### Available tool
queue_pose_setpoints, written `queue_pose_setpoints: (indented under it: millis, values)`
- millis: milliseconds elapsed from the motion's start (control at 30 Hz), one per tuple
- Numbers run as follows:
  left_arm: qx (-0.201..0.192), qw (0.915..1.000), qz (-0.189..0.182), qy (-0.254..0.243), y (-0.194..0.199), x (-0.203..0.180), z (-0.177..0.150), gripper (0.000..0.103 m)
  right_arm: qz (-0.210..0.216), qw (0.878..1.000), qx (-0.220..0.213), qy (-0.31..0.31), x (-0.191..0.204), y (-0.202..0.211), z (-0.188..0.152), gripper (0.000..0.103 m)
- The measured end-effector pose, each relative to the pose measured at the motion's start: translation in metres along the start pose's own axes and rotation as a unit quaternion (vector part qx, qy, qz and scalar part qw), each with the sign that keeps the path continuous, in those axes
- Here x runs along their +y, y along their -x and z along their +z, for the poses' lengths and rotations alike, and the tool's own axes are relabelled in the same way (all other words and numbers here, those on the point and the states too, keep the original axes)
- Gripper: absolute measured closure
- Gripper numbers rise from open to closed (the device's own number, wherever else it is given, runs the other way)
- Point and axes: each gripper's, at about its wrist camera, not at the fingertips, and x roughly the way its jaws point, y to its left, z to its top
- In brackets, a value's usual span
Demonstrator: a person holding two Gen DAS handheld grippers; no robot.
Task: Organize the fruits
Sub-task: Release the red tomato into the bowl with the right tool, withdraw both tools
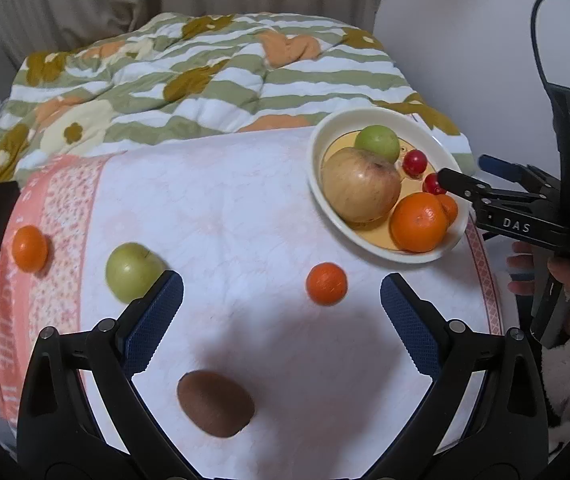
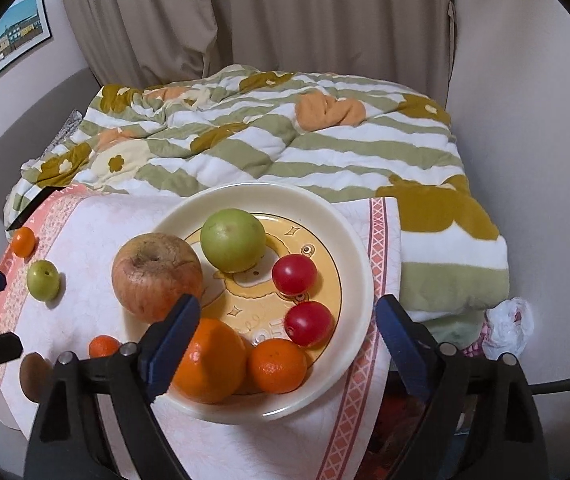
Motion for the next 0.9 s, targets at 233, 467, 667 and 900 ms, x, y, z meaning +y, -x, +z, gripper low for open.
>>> queue_pose_setpoints:
  millis: [233, 467, 667, 900]
  values:
    - [-0.012, 0.9997, 0.022, 0.006, 0.025, 0.013, -0.005, 0.000, 0.003, 1.000, -0.007, -0.010, -0.002, 0.015, -0.001, 0.004]
    - [-0.036, 0.9983, 0.035, 0.030, 0.059, 0.044, -0.011, 0.000, -0.002, 1.000, -0.020, 0.010, 0.014, 0.051, 0.002, 0.004]
    - [-0.056, 0.9958, 0.055, 0.047, 0.085, 0.087, -0.022, 0.000, -0.027, 0.999, -0.023, 0.006, 0.039, 0.081, 0.004, 0.004]
    - [-0.071, 0.9950, 0.052, 0.047, 0.104, 0.143, -0.035, 0.000, -0.019, 0.998, -0.034, -0.043, 0.076, 0.108, 0.002, 0.004]
